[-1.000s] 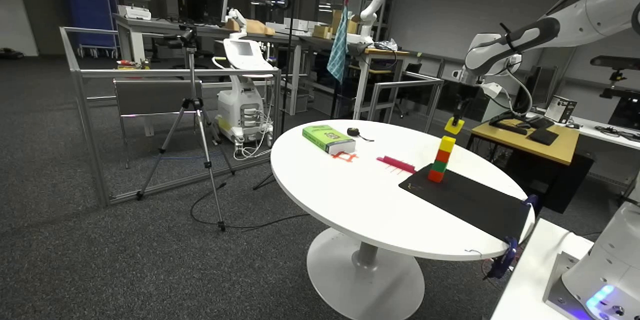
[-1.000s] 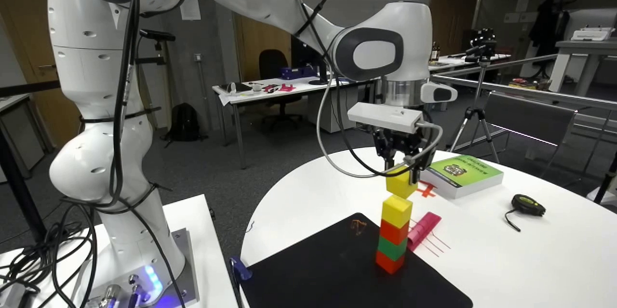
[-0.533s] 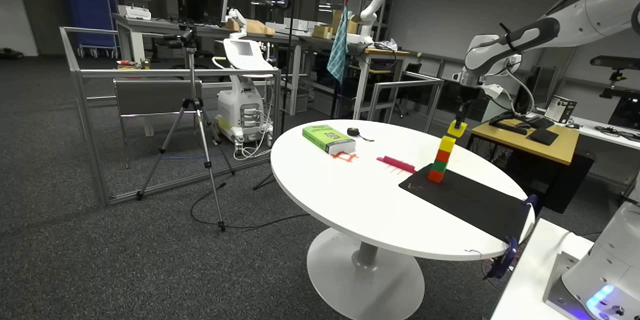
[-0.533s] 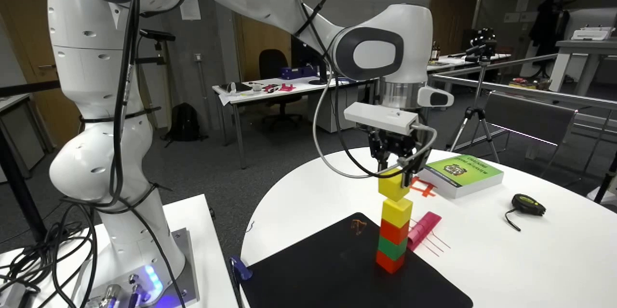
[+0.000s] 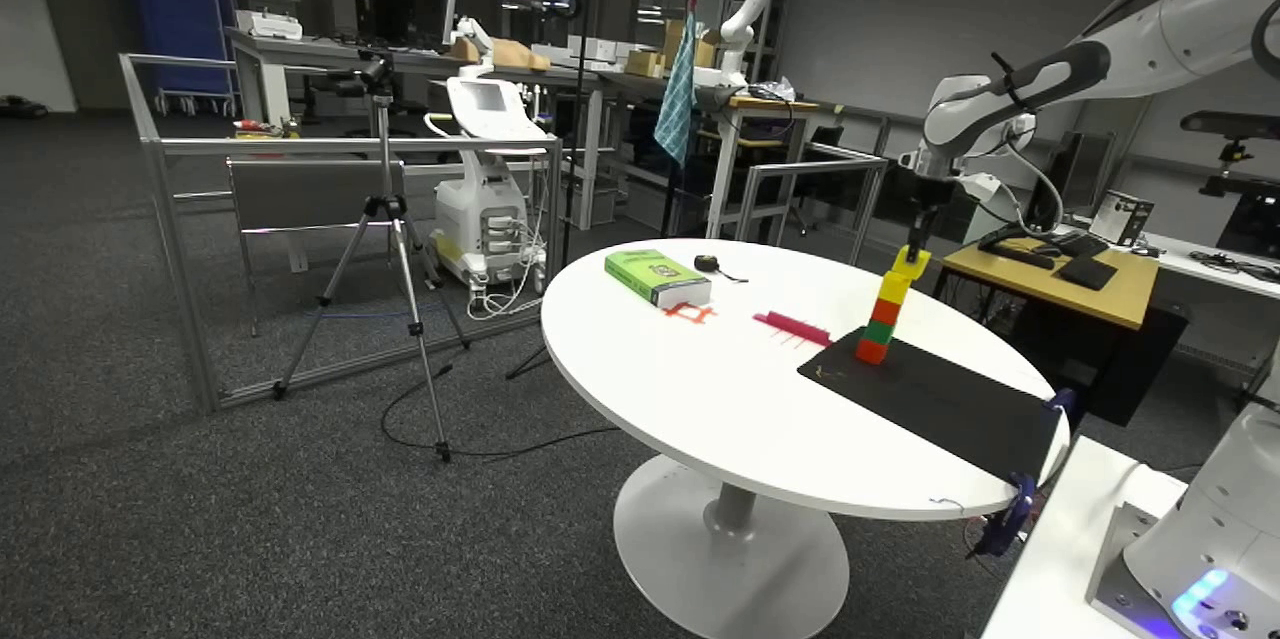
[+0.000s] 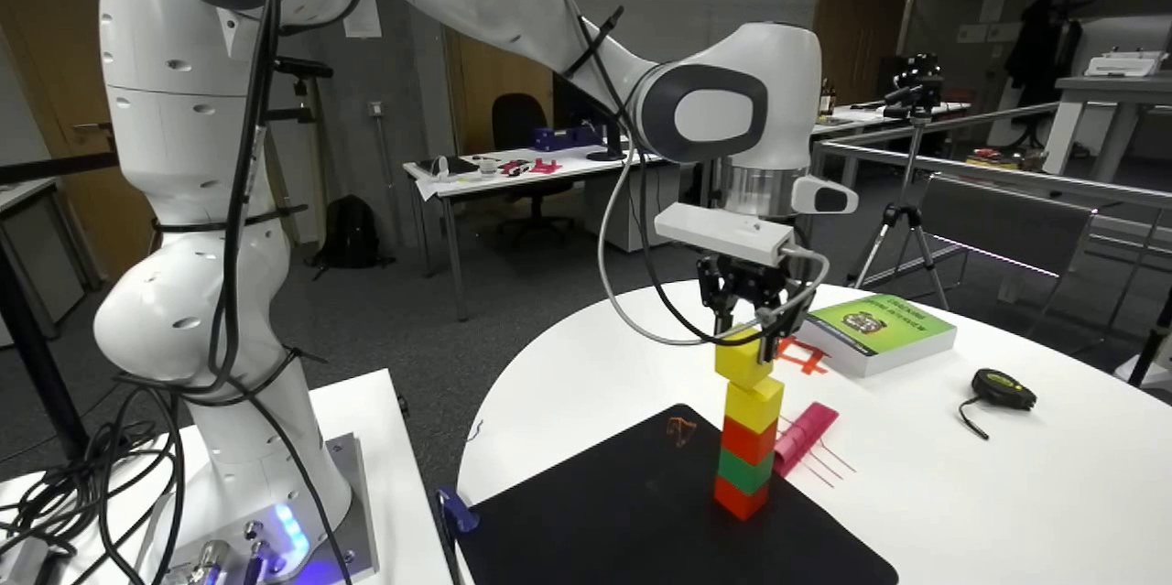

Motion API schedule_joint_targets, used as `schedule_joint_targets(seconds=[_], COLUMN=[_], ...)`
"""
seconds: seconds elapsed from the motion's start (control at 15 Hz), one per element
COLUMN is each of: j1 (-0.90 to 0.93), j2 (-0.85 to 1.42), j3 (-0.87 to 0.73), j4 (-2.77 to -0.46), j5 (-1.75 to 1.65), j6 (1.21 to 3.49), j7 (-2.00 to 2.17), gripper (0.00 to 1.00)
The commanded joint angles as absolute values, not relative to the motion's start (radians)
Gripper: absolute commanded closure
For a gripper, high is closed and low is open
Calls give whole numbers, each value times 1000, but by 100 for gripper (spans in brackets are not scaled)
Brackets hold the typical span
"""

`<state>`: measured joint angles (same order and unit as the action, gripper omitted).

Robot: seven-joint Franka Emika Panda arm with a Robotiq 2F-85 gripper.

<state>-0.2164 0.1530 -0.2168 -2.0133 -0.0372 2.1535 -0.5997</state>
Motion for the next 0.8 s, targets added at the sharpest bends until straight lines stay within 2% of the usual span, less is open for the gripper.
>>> schedule_joint_targets(seconds=[0.0,0.73], j1=[-234,-244], j2=[189,244], j3=[-199,-190], j4=[-1948,-1855], j5=[-37,-41], j6=[2103,2031], j7=[-622,-649], gripper=[70,70])
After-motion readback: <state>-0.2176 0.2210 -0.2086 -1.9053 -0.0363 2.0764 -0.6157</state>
